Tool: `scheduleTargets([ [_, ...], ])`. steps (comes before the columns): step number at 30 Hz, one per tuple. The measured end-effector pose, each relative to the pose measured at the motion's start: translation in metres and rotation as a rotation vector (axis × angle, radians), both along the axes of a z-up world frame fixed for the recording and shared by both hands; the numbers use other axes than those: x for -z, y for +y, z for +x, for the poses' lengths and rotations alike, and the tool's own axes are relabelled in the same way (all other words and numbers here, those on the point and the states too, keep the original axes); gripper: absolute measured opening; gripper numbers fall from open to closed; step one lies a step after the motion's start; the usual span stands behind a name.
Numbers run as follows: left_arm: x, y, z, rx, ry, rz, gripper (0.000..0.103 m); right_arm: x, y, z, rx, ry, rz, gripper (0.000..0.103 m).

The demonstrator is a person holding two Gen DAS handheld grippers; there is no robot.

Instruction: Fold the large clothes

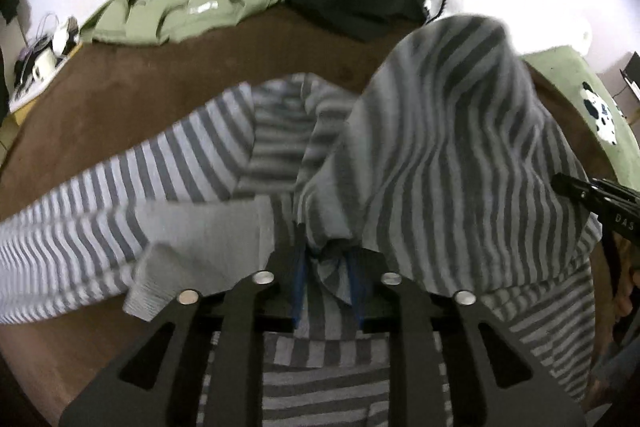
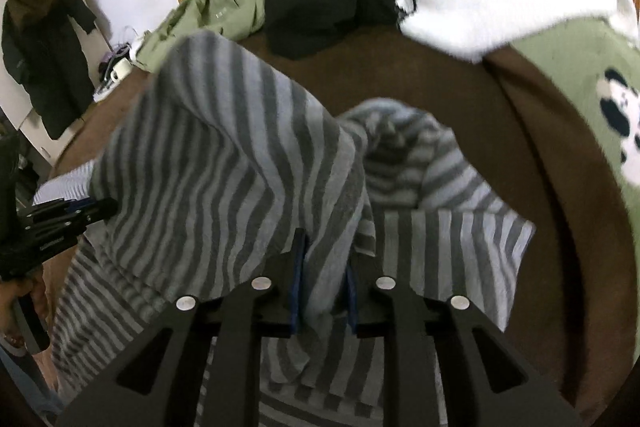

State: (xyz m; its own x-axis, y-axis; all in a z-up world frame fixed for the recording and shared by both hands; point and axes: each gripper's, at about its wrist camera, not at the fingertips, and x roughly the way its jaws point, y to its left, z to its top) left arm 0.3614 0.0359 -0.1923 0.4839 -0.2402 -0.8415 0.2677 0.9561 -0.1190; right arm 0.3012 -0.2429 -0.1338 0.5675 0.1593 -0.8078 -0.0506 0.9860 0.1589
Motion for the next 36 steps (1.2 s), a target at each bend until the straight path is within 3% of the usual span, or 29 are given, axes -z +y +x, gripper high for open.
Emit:
scheduleTargets([
  [1,0.006,0.003,0.001,-0.013,0.006,-0.010,0.039,0.003,-0.001,-0.001,0.009,-0.003,-0.007,0.024],
  [2,0.010,0.005,0.001,-0.019,0.006,-0.014,0.041,0.005,-0.003,0.000,0.014,-0.007,-0.009,0.024],
  [6,0.016,0.004,-0.001,-0.005,-0.007,-0.015,0.048,0.001,-0.009,-0.003,0.035,-0.031,-0.016,0.046],
  [12,0.016,-0.002,-0.006,0.015,-0.010,-0.023,0.062,-0.037,-0.008,-0.005,-0.019,-0.114,-0.007,0.056],
  [19,0.017,-0.003,-0.009,0.022,-0.019,-0.026,0.065,-0.066,0.023,0.038,-0.166,-0.147,0.019,0.056],
  [30,0.019,-0.002,-0.009,0.031,-0.009,-0.027,0.065,-0.053,0.054,0.076,-0.200,-0.101,0.028,0.055],
  [32,0.020,-0.002,-0.008,0.031,-0.007,-0.032,0.066,-0.048,0.054,0.078,-0.198,-0.086,0.024,0.045],
  [34,0.020,-0.002,-0.008,0.033,-0.007,-0.031,0.066,-0.042,0.054,0.081,-0.199,-0.055,0.042,0.023],
  [36,0.020,-0.002,-0.008,0.034,-0.009,-0.031,0.067,-0.038,0.054,0.083,-0.195,-0.039,0.042,0.015],
])
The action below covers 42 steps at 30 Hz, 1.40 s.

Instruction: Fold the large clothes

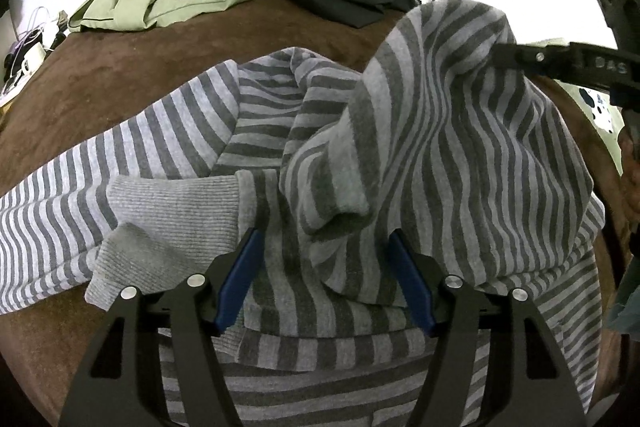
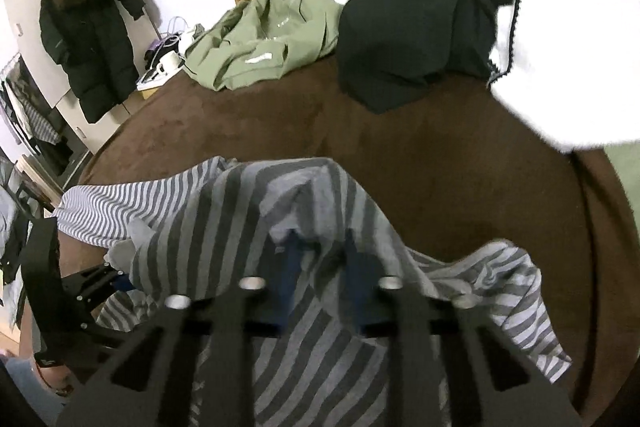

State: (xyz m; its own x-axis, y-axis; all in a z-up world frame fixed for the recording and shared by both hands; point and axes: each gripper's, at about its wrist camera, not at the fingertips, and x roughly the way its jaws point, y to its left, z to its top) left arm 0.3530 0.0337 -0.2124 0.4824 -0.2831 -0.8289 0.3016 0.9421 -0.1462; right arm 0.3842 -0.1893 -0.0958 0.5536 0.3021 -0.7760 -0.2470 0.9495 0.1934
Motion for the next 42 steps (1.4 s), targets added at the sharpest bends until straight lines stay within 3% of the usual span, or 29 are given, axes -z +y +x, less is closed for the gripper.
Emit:
scheduleTargets([
  [8,-0.010,0.002,0.001,-0.013,-0.008,-0.024,0.072,-0.018,0.003,-0.010,0.002,-0.071,-0.010,0.010],
  [15,-0.044,0.006,0.012,-0.059,-0.105,-0.007,0.083,-0.046,0.001,0.003,0.001,-0.120,-0.035,0.009],
  [19,-0.056,0.011,0.022,-0.076,-0.130,-0.012,0.084,-0.060,0.002,0.021,0.011,-0.148,-0.040,0.009],
  [28,-0.050,0.022,0.031,-0.103,-0.112,0.010,0.085,-0.094,0.014,0.050,0.012,-0.250,-0.075,0.009],
  [32,-0.042,0.028,0.033,-0.121,-0.094,0.021,0.085,-0.101,0.015,0.023,0.009,-0.287,-0.066,0.009],
  [36,-0.038,0.031,0.032,-0.130,-0.091,0.033,0.085,-0.084,0.018,-0.027,0.005,-0.287,-0.080,0.009],
  [42,-0.040,0.035,0.022,-0.132,-0.094,0.046,0.085,-0.049,0.018,-0.103,0.017,-0.199,-0.081,0.009],
])
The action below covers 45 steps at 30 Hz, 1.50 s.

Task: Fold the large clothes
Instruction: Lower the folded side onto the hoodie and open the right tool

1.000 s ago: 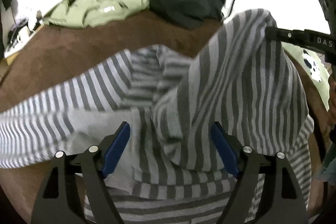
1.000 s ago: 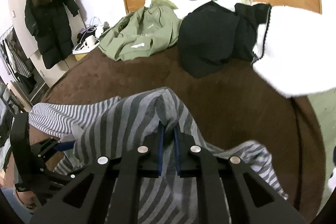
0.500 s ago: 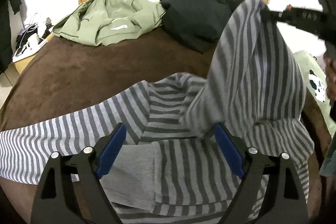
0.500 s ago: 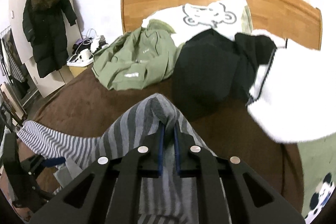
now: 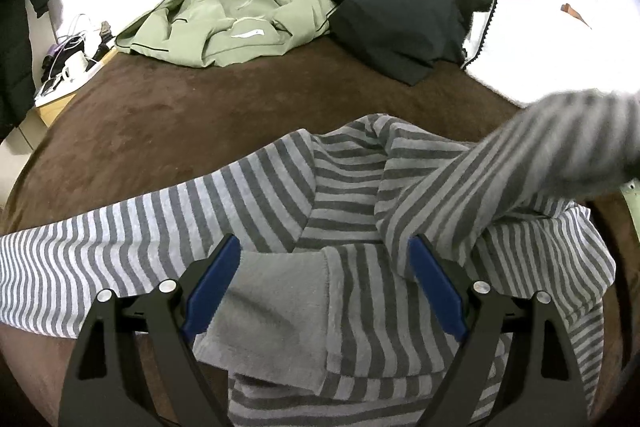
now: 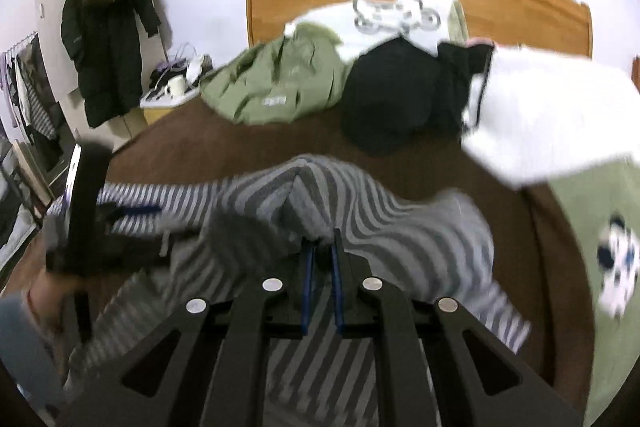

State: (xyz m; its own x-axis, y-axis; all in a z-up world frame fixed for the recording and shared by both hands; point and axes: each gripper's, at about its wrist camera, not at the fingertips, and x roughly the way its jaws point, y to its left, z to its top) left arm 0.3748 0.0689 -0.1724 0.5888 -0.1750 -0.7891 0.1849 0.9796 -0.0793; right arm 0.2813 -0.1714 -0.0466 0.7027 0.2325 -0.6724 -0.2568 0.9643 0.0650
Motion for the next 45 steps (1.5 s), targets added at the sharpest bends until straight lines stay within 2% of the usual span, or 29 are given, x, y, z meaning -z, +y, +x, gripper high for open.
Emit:
scheduleTargets([
  [7,-0.002,-0.004,-0.018,0.003,0.015,-0.008,0.085,0.038,-0.002,-0.046,0.030,0.137,0.038,0.009],
  [12,0.003,-0.008,-0.036,0.000,0.044,-0.021,0.087,0.063,-0.004,-0.072,0.038,0.215,0.017,0.009],
  [16,0.011,-0.012,-0.049,-0.002,0.068,-0.028,0.087,0.095,-0.007,-0.080,0.040,0.305,-0.002,0.009],
  [22,0.019,-0.016,-0.056,-0.002,0.081,-0.030,0.087,0.125,-0.009,-0.087,0.047,0.365,-0.011,0.011],
  [24,0.019,-0.016,-0.056,-0.002,0.081,-0.030,0.087,0.124,-0.010,-0.090,0.057,0.359,-0.002,0.015],
  [27,0.012,-0.013,-0.055,-0.007,0.071,-0.040,0.087,0.107,-0.018,-0.091,0.072,0.323,0.014,0.030],
  [29,0.005,-0.011,-0.051,-0.007,0.063,-0.049,0.087,0.083,-0.028,-0.089,0.094,0.277,0.045,0.045],
  [30,0.003,-0.011,-0.047,-0.004,0.061,-0.051,0.087,0.075,-0.030,-0.089,0.101,0.257,0.045,0.058],
  [31,-0.001,-0.011,-0.043,0.006,0.059,-0.053,0.087,0.062,-0.036,-0.084,0.110,0.225,0.041,0.063],
  [35,-0.009,-0.016,-0.020,0.044,0.051,-0.065,0.083,0.022,-0.061,-0.053,0.137,0.131,0.056,0.068],
  [37,-0.008,-0.018,-0.007,0.055,0.062,-0.086,0.080,0.014,-0.072,-0.029,0.150,0.109,0.061,0.069],
  [38,-0.007,-0.020,0.000,0.062,0.072,-0.096,0.075,0.011,-0.076,-0.018,0.153,0.099,0.057,0.069],
  [39,-0.006,-0.022,0.006,0.069,0.083,-0.108,0.072,0.010,-0.081,-0.004,0.158,0.090,0.047,0.069],
  [41,0.000,-0.026,0.020,0.074,0.114,-0.125,0.055,0.014,-0.090,0.013,0.166,0.105,0.051,0.069],
  [45,0.012,-0.032,0.036,0.067,0.147,-0.134,0.052,0.037,-0.106,0.036,0.195,0.161,0.082,0.069],
])
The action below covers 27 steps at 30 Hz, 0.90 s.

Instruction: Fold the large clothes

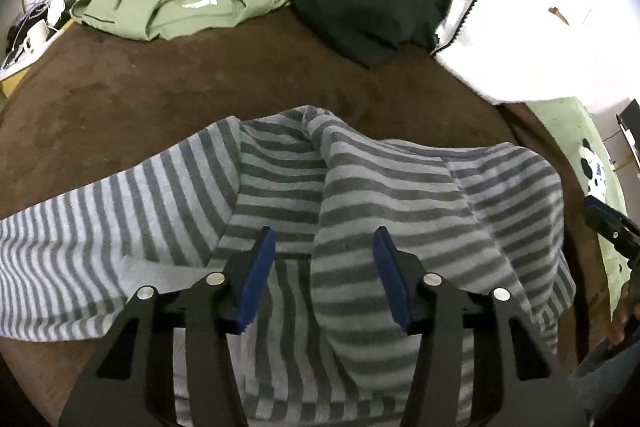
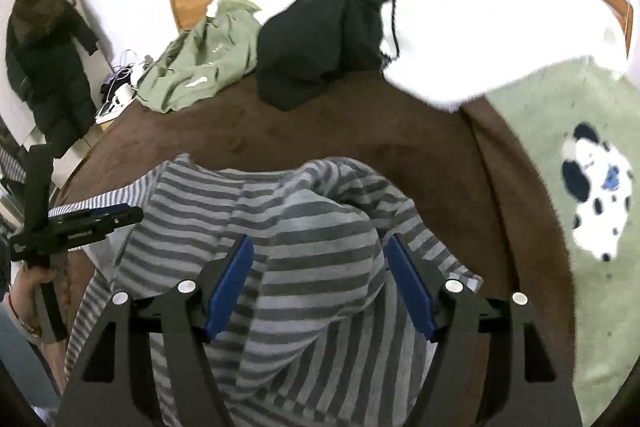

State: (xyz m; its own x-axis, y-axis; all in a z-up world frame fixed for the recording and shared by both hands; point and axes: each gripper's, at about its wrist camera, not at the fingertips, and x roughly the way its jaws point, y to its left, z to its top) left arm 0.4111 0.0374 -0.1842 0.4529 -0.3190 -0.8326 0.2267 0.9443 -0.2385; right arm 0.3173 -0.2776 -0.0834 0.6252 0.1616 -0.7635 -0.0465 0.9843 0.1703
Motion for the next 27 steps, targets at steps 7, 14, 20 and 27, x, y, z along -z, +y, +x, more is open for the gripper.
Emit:
scheduleTargets([
  [7,0.015,-0.004,0.005,-0.001,0.016,0.002,0.050,0.034,-0.007,-0.002,0.029,0.053,0.034,0.069],
  [14,0.024,-0.012,0.008,0.021,0.028,0.011,0.037,0.060,-0.004,0.005,0.010,0.107,0.069,0.040],
  [20,0.029,-0.027,0.007,0.053,0.018,0.064,0.022,0.064,-0.003,0.005,0.002,0.108,0.066,0.011],
  [27,0.025,-0.024,0.012,0.034,0.014,0.053,0.009,0.049,-0.005,-0.006,0.033,0.044,0.093,0.007],
])
